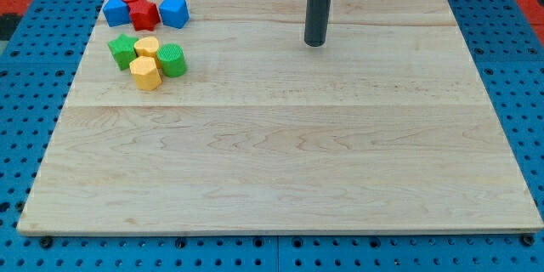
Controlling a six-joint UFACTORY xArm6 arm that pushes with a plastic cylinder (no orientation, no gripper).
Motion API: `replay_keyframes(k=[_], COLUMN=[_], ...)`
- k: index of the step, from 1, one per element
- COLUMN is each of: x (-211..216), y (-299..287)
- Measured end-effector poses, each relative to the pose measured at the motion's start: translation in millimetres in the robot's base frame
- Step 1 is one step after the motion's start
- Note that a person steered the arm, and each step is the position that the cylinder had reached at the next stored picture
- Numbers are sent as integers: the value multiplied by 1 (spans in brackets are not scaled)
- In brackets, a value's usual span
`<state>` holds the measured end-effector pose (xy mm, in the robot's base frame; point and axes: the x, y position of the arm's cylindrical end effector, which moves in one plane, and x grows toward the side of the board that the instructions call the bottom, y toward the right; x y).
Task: Place your arm above the red circle
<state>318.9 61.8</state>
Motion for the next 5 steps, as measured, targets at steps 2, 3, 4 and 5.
replay_keyframes(k=[2,3,4,5], x=[-31,-89,-125,-126], y=[29,13,-54,-90])
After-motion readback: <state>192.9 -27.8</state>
